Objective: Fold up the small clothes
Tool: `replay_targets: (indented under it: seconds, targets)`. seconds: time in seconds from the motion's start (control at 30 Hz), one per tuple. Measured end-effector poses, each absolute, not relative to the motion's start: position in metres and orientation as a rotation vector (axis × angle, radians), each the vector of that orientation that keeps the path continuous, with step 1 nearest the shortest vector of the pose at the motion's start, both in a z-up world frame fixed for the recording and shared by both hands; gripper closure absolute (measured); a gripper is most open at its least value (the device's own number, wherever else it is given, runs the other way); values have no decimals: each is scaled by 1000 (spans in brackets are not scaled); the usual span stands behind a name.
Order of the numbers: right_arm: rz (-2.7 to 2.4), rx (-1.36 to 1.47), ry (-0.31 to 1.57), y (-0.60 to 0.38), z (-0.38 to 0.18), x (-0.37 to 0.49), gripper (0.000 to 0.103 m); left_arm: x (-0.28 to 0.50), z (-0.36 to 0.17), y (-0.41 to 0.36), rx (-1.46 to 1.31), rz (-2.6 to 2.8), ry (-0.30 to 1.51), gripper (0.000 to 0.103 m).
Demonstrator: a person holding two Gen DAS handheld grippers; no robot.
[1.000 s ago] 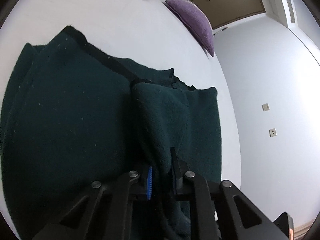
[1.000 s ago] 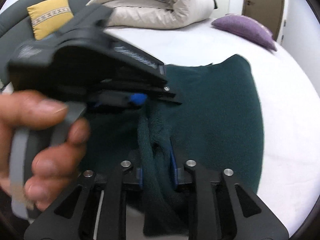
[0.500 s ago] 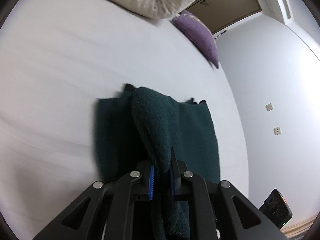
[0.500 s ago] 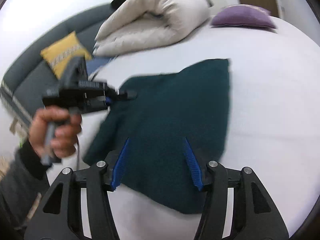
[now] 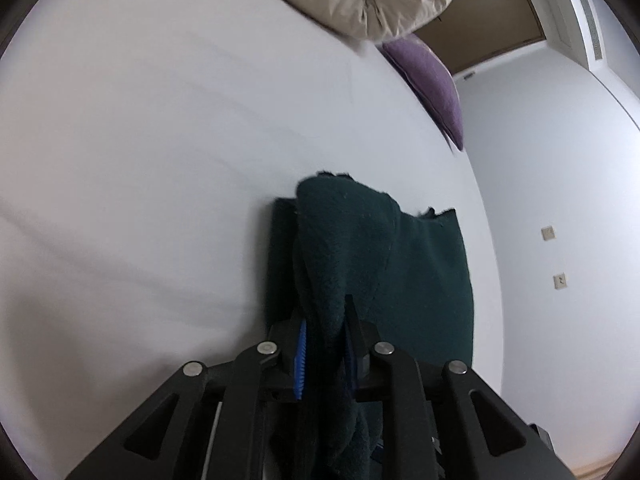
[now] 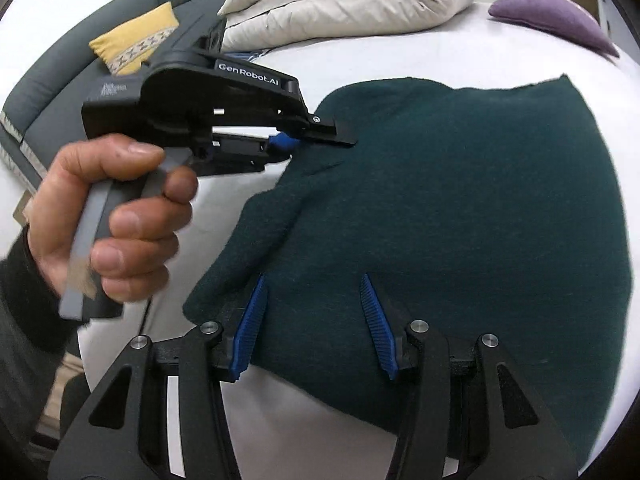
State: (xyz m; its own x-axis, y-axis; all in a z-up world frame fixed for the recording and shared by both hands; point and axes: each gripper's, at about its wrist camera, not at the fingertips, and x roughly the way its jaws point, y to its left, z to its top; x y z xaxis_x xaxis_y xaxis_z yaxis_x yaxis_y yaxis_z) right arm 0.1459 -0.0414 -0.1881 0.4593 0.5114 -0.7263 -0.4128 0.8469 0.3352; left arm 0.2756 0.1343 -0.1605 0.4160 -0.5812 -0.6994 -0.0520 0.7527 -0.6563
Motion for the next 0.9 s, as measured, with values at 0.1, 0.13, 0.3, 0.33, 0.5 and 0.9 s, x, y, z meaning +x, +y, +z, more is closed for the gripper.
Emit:
replay_targets:
  seconds: [0.1,0.13,0.3,0.33,0.5,0.9]
  targets:
    - [539,33,897,-32,-193,144,55,255,-131,141,-560,-247,1021,79]
    - [531,-5,883,-27,-190,140,55,249,-121,141,-536,-231,987,79]
    - [590,82,908,-55,-171,133,55,215,-78,97,-347,-289,846,79]
    - [596,144,894,-72,-164,132,55,211,-82,85,-311,-309,854,79]
    - [559,420,887,-147,-159,144,55,216,-137,70,-263,-273,978,87]
    - [679,796,1025,-264,-220,136,72,208,-147,76,-265,-323,949,90]
